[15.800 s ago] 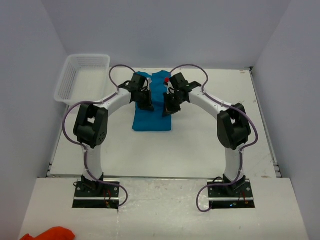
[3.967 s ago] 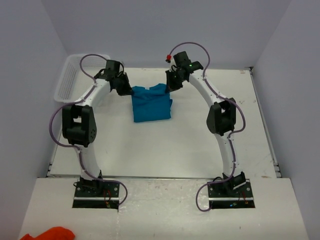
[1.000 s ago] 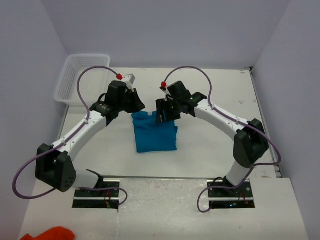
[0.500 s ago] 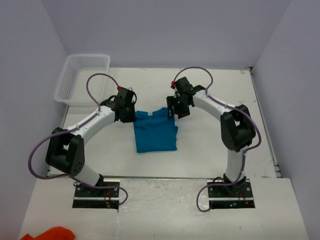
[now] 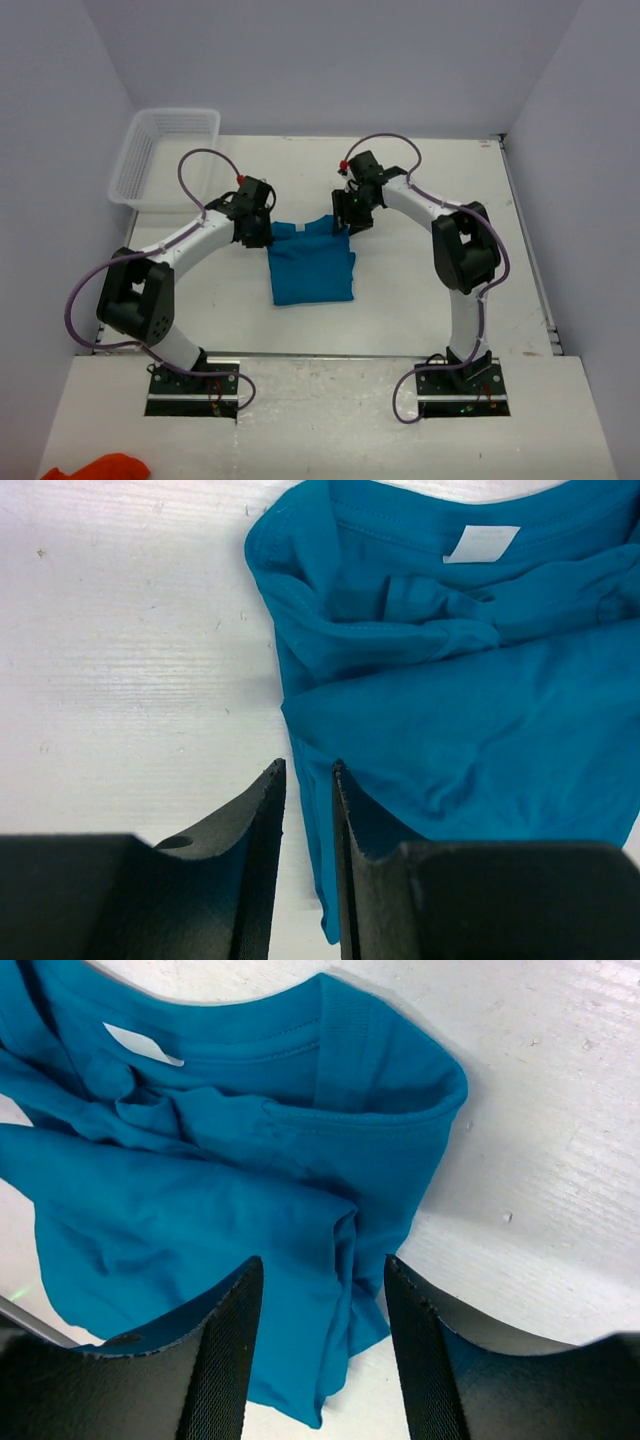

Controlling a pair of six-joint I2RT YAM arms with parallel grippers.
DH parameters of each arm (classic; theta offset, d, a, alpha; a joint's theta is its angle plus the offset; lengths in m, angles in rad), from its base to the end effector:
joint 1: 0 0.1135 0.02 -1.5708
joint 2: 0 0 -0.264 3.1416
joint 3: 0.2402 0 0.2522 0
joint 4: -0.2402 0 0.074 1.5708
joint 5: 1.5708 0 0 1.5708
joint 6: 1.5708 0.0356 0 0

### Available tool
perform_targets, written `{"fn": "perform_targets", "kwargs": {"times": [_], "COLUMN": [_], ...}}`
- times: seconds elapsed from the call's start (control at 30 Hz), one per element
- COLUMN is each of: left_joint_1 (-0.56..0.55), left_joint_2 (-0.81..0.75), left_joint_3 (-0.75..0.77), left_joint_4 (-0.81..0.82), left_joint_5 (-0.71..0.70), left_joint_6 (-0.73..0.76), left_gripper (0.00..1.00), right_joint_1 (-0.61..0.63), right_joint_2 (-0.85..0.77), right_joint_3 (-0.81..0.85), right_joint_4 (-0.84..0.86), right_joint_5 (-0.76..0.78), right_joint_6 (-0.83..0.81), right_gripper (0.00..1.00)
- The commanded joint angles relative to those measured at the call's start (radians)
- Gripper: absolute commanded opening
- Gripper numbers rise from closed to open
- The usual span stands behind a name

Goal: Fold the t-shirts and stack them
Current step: Fold the long partially folded tshirt into a neat square

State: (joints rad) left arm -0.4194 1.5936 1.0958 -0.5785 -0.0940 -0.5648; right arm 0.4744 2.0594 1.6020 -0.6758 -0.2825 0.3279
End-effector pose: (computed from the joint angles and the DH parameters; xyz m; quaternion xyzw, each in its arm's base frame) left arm 0.2953 -0.1280 0.2168 -0.0818 0.9651 -0.0754 0.2370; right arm 0.3834 0.2080 0.1943 -0.1012 0.9616 0.2104 0.1442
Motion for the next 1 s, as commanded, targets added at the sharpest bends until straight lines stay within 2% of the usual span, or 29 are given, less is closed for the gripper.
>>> {"fn": "perform_targets", "kwargs": {"times": [0.0, 0.1, 0.27, 0.37, 0.47, 0.5, 0.57, 0.97], "left_joint_1": [0.008, 0.014, 0.027, 0.034, 0.042, 0.044, 0.044, 0.056], "left_joint_2": [-0.003, -0.009, -0.02, -0.011, 0.011, 0.019, 0.026, 0.123], "left_joint_3": [0.027, 0.032, 0.033, 0.036, 0.053, 0.058, 0.067, 0.064], "left_joint_4": [0.003, -0.001, -0.007, -0.004, -0.001, 0.0, 0.008, 0.074], "left_joint_5": [-0.032, -0.047, -0.072, -0.075, -0.07, -0.066, -0.05, 0.045], "left_joint_6": [-0.01, -0.009, -0.006, -0.006, -0.003, -0.003, -0.001, -0.004], "left_gripper": [0.27, 0.26, 0.27, 0.27, 0.28, 0.36, 0.41, 0.4], "right_joint_1": [0.003, 0.003, 0.003, 0.004, 0.004, 0.001, 0.003, 0.003], "right_joint_2": [0.011, 0.024, 0.059, 0.068, 0.07, 0.068, 0.068, 0.056], "right_joint_3": [0.041, 0.042, 0.07, 0.084, 0.09, 0.095, 0.099, 0.107], "right_joint_4": [0.019, 0.027, 0.031, 0.03, 0.03, 0.03, 0.022, 0.019], "right_joint_5": [-0.046, -0.061, -0.086, -0.096, -0.103, -0.101, -0.096, -0.072], "right_joint_6": [-0.007, -0.009, -0.006, -0.004, -0.009, -0.009, -0.012, -0.01], "right_gripper": [0.52, 0.51, 0.42, 0.29, 0.11, 0.0, 0.0, 0.0]}}
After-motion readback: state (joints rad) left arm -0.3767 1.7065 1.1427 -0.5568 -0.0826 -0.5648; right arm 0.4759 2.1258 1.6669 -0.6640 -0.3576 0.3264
